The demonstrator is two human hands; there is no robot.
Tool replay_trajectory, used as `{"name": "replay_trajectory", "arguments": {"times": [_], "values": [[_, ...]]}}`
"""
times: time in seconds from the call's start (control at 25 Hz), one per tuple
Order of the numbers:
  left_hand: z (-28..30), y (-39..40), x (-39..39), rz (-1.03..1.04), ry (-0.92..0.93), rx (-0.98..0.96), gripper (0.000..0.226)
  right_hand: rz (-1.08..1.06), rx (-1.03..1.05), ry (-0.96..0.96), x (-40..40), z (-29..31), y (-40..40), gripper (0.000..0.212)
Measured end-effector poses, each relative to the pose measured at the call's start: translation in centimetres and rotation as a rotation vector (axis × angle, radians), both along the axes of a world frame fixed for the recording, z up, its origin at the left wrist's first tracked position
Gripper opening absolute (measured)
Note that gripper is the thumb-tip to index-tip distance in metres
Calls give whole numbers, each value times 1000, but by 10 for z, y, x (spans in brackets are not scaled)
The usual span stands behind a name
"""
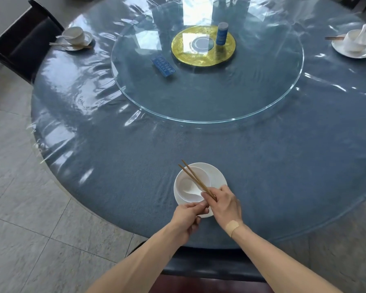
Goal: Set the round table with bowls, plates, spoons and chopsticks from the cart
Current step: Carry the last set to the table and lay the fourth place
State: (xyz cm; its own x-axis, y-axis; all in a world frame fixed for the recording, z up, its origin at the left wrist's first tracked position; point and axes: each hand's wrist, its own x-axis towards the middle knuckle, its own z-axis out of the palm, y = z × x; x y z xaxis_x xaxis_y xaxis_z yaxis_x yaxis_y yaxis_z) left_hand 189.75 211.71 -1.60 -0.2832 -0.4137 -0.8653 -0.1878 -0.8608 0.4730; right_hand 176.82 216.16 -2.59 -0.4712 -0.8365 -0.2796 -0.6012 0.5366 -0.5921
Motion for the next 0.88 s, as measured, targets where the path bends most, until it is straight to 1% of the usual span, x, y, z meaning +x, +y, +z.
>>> {"name": "replay_trajectory", "arguments": {"times": [0.12, 0.16, 0.24, 0.28, 0.32, 0.4, 0.44, 0.48, 0.52, 0.6, 0.68, 0.72, 0.8, 0.88], "values": [[2, 5, 7, -125, -59, -127, 9, -16, -78, 102, -8, 7, 12, 26], [3, 8, 10, -175, -81, -183, 9, -50, -138, 102, -12, 11, 18, 28], [2, 13, 17, -285, -119, -283, 12, -179, -245, 14, -21, 16, 29, 36], [1, 17, 18, -368, -145, -339, 14, -266, -254, -79, -26, 18, 33, 39], [1, 20, 18, -480, -174, -419, 14, -348, -229, -215, -30, 19, 35, 41], [-1, 31, 14, -761, -207, -601, 15, -487, -153, -560, -31, 18, 37, 40], [-3, 36, 9, -883, -195, -662, 20, -536, -112, -708, -29, 16, 38, 40], [-4, 42, 4, -970, -169, -695, 25, -564, -75, -807, -26, 14, 37, 40], [-5, 47, -2, -1018, -138, -706, 29, -577, -46, -867, -24, 11, 37, 39], [-9, 57, -11, -997, -46, -642, 31, -598, -12, -940, -18, 5, 34, 37], [-13, 64, -15, -841, 49, -468, 27, -625, -1, -987, -14, -1, 29, 36], [-15, 66, -16, -767, 63, -403, 23, -636, -3, -1005, -12, -3, 26, 36], [-22, 67, -14, -667, 40, -355, 19, -615, -3, -1006, -11, -7, 24, 34], [-29, 67, -9, -607, 4, -340, 16, -512, 54, -899, -9, -10, 27, 34]]}}
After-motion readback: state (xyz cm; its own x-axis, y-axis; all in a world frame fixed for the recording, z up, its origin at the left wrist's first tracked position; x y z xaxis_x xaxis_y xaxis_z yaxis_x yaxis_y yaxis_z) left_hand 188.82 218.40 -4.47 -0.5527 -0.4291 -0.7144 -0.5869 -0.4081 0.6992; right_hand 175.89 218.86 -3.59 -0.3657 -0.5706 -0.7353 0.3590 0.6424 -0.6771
